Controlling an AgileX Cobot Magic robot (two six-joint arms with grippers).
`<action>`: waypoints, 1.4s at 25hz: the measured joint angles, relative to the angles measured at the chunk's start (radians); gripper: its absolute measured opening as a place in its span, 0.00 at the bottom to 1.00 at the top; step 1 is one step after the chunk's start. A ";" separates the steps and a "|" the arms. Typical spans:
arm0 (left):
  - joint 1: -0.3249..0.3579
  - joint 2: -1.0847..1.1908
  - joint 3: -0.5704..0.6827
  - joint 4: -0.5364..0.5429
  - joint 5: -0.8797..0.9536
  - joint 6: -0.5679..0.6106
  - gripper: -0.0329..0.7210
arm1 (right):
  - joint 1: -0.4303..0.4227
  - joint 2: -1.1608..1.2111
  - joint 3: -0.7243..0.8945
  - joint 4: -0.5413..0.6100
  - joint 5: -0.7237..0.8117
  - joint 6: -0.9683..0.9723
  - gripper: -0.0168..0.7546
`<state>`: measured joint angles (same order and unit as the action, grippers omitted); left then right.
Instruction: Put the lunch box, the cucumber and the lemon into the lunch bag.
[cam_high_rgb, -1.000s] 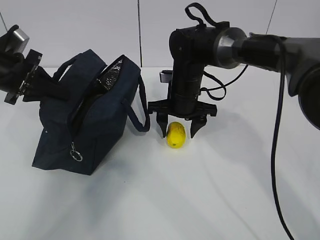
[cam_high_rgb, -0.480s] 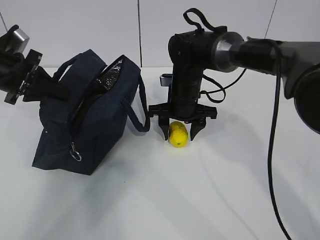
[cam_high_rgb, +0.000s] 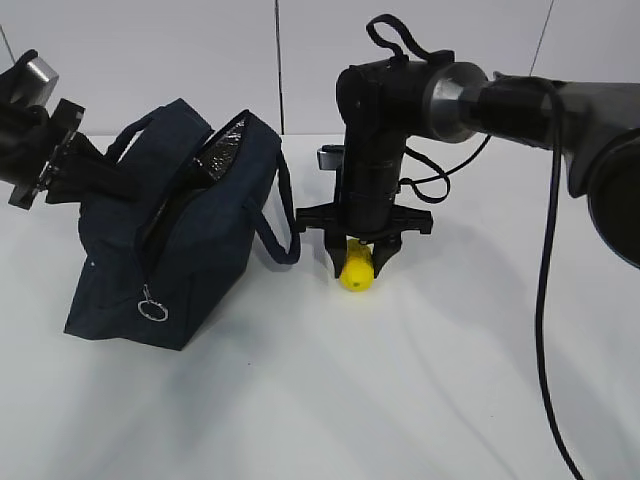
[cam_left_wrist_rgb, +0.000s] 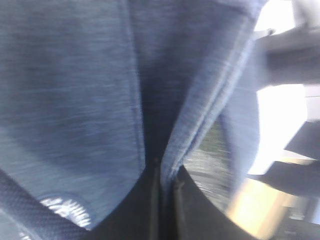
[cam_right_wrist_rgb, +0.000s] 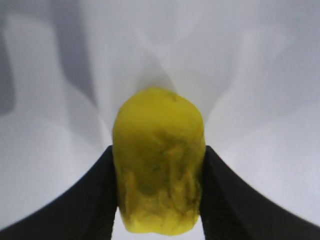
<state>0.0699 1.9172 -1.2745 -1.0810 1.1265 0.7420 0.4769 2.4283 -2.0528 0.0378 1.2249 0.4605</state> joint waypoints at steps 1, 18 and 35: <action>0.000 0.000 0.000 0.000 0.000 0.000 0.03 | 0.000 0.000 -0.010 0.000 0.000 -0.003 0.46; 0.000 0.000 0.000 0.004 -0.056 0.000 0.03 | 0.000 -0.049 -0.284 0.402 0.008 -0.196 0.46; 0.002 0.000 0.000 -0.067 -0.029 0.000 0.03 | 0.000 -0.038 -0.358 0.698 0.017 -0.346 0.46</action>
<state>0.0715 1.9172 -1.2745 -1.1479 1.0978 0.7420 0.4769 2.3899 -2.4106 0.7360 1.2415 0.1146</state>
